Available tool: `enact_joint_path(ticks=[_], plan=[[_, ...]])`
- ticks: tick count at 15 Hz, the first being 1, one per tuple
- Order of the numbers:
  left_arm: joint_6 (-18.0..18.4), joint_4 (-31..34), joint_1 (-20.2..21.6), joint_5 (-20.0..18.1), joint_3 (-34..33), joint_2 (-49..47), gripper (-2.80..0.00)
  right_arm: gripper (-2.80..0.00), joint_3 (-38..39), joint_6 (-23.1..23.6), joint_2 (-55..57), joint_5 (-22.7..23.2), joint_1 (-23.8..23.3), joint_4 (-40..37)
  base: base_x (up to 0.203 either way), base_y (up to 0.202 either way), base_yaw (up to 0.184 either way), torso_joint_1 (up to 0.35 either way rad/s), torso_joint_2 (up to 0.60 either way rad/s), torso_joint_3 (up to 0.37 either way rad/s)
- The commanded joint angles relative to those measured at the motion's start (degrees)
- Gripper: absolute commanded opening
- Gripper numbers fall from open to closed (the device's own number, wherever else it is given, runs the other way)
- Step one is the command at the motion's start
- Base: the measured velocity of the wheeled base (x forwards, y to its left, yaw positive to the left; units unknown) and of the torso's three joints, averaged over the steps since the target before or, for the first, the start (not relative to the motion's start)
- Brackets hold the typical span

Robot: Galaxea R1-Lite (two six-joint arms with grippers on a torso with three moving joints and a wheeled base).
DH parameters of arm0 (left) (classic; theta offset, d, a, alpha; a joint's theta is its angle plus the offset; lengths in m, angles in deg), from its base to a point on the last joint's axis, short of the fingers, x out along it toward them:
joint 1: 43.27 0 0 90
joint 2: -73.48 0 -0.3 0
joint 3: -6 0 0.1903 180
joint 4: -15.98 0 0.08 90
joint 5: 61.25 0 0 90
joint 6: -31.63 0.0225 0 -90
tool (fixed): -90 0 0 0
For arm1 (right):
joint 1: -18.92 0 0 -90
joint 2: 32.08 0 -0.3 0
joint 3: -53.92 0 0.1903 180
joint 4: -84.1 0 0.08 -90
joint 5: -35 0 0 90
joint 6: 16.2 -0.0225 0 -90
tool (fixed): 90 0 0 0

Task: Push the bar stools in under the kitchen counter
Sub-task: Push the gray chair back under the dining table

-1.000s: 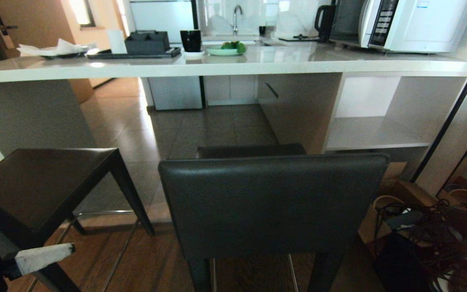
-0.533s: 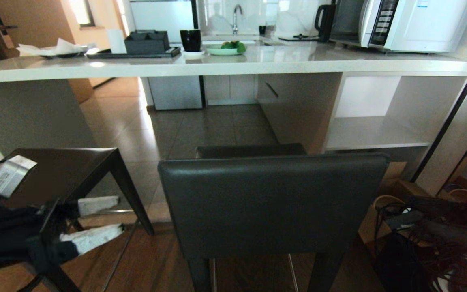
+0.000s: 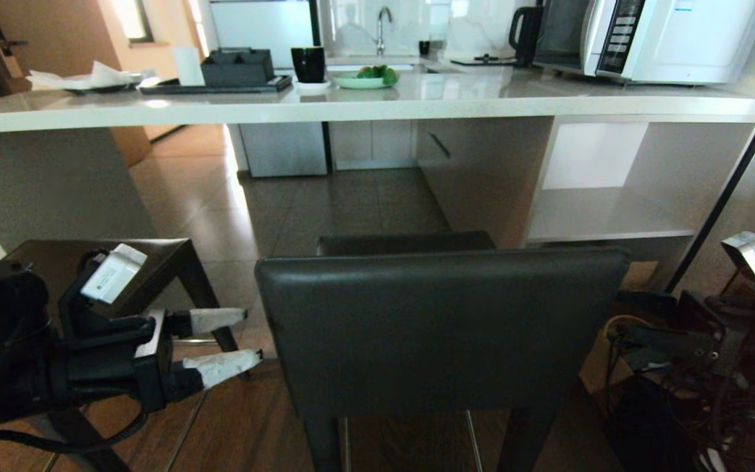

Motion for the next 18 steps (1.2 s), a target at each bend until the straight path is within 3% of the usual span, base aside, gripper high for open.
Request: enact_joint_path(ticks=[1,10,14,18], plan=[[-0.14,-1.58,-1.17,-0.27,0.60,-2.35,0.00,0.00,-0.20,-0.04,2.06,0.42,3.10,0.33,0.000,0.000,0.000,0.000,0.00,0.000],[-0.32,-15.51,-3.01,0.71,2.40,-16.20,0.00,0.00,-2.63,-0.10,6.28,0.19,5.70,1.00,0.000,0.000,0.000,0.000,0.00,0.000],[-0.37,-17.03,-5.36,2.29,5.95,-19.72,0.00,0.00,-6.31,-0.24,9.52,-3.68,8.70,1.21,0.000,0.000,0.000,0.000,0.00,0.000],[-0.71,-16.91,-9.16,7.04,11.24,-21.86,0.00,0.00,-9.44,-0.62,10.68,-8.09,13.63,1.13,0.000,0.000,0.000,0.000,0.00,0.000]])
